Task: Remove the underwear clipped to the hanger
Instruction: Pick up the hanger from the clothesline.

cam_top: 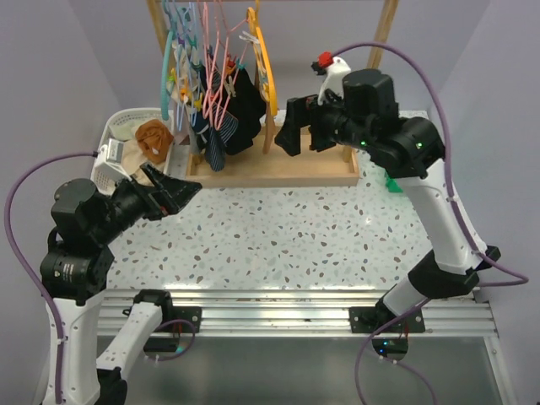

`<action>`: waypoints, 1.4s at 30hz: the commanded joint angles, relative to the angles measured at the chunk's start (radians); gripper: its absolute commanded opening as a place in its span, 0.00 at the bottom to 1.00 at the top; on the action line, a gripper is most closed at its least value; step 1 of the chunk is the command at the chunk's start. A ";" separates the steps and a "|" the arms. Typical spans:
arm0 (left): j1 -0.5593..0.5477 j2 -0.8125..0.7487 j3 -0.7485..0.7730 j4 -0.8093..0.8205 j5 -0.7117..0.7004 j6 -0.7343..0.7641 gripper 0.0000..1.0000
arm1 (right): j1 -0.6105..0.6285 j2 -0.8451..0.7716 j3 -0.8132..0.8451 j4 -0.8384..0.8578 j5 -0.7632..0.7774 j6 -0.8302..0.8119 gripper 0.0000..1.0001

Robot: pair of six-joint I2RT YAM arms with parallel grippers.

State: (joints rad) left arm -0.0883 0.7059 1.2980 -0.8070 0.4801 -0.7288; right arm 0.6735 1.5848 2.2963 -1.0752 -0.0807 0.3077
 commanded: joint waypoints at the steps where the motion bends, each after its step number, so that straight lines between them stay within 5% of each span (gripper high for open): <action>1: -0.004 -0.025 0.002 -0.069 -0.031 0.025 1.00 | 0.073 -0.003 -0.061 0.047 0.394 -0.096 0.99; 5: -0.002 -0.082 -0.063 -0.018 -0.020 -0.004 1.00 | 0.215 0.062 -0.017 0.107 0.539 -0.113 0.99; 10: -0.002 -0.089 -0.078 -0.008 -0.021 0.003 1.00 | 0.248 0.199 0.113 0.129 0.673 -0.095 0.97; 15: -0.002 -0.095 -0.083 0.000 -0.058 0.005 1.00 | 0.250 0.230 0.065 0.239 0.818 -0.062 0.95; 20: -0.002 -0.108 -0.098 -0.003 -0.077 -0.008 1.00 | 0.242 0.273 0.116 0.305 0.765 -0.133 0.92; 26: -0.002 -0.117 -0.135 0.003 -0.084 -0.023 1.00 | 0.141 0.339 0.235 0.250 0.595 -0.067 0.65; 32: -0.002 -0.117 -0.143 -0.014 -0.090 -0.001 1.00 | 0.066 0.328 0.209 0.210 0.403 -0.032 0.51; 38: -0.002 -0.117 -0.143 -0.014 -0.083 0.000 1.00 | 0.054 0.320 0.221 0.187 0.361 -0.056 0.35; 42: -0.002 -0.125 -0.144 -0.015 -0.081 0.000 1.00 | 0.051 0.311 0.239 0.218 0.378 -0.093 0.12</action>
State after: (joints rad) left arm -0.0883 0.5941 1.1534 -0.8326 0.3923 -0.7383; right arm 0.7258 1.9247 2.4821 -0.8787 0.3180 0.2428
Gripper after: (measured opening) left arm 0.998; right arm 0.192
